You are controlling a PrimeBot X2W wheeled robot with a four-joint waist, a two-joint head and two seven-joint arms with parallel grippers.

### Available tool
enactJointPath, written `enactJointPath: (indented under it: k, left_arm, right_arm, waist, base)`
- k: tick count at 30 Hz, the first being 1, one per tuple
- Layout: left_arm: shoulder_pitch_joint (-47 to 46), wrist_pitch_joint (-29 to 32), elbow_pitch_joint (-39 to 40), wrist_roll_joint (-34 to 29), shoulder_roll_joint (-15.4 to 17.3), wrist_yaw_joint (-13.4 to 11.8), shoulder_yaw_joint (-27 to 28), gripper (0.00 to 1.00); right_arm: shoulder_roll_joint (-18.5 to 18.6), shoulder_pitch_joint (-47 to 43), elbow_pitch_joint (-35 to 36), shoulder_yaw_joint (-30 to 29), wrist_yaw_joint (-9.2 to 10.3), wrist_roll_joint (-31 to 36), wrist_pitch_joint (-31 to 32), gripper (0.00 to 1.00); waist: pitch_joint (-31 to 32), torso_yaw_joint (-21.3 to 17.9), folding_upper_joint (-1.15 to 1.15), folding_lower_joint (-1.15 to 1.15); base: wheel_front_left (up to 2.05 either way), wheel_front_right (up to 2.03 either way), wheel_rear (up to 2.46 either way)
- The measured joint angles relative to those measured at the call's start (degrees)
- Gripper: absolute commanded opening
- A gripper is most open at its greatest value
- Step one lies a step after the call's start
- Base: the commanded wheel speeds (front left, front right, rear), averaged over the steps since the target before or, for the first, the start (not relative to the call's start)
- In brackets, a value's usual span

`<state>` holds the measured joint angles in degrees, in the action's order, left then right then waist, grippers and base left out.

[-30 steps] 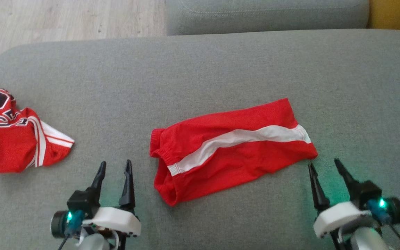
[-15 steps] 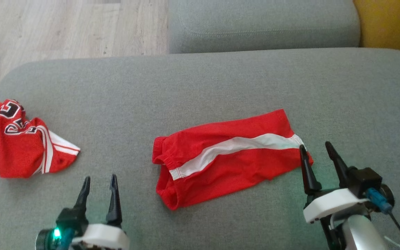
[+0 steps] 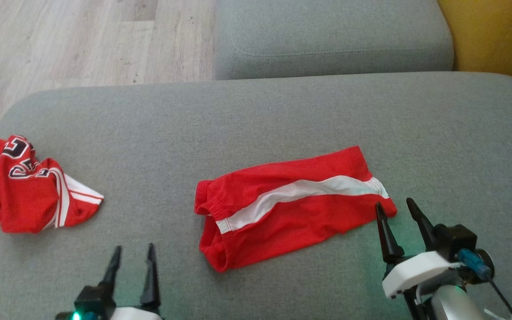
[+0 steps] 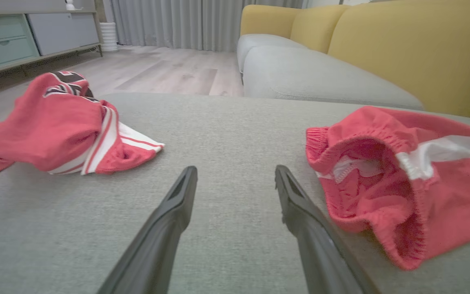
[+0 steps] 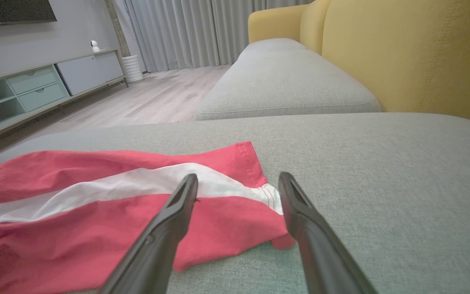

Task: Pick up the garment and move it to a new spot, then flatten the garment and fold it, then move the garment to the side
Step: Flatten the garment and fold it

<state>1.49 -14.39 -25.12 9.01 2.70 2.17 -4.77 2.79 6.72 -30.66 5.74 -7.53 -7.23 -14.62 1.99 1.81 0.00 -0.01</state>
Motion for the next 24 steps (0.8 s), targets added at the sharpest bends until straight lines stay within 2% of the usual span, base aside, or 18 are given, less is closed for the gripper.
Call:
enactJointPath:
  k: [2, 5, 14, 17, 24]
  left_arm:
    - [-0.1, 0.0, 0.2, 4.1, 0.1, 2.7, -3.1, 1.0]
    - [-0.6, 0.0, 0.1, 9.3, 0.1, 4.4, -7.9, 1.0]
    - [-6.7, 0.0, -3.1, 20.4, 0.1, 5.0, -22.8, 1.0]
    - [-8.5, 0.0, -4.5, 23.0, 0.5, 5.4, -24.9, 1.0]
    - [-11.0, 0.0, -6.6, 24.8, 2.0, 5.4, -25.0, 1.0]
  right_arm:
    - [0.0, 0.0, -0.2, 0.0, 0.0, 0.0, 0.0, 1.0]
    - [0.0, 0.0, -0.9, 0.2, 0.0, 0.0, 0.0, 1.0]
    - [0.0, 0.1, -1.6, 1.6, 0.0, 0.0, 0.0, 1.0]
    - [0.0, 0.1, -1.6, 1.6, 0.0, 0.0, 0.0, 1.0]
    - [0.0, 1.2, -1.6, 1.6, 0.0, 0.0, 0.0, 1.0]
  waist:
    - [-0.5, -0.1, 0.0, 0.0]
    - [-1.1, -0.3, 0.0, 0.01]
    - [-2.7, -2.6, 0.0, 0.01]
    - [-3.4, -3.4, 0.0, 0.01]
    - [-4.7, -4.6, 0.0, 0.01]
  base:
    - [0.0, 0.0, 0.0]
    - [0.0, 0.0, 0.0]
    - [0.0, 0.0, 0.0]
    - [0.0, 0.0, 0.0]
    - [0.0, 0.0, 0.0]
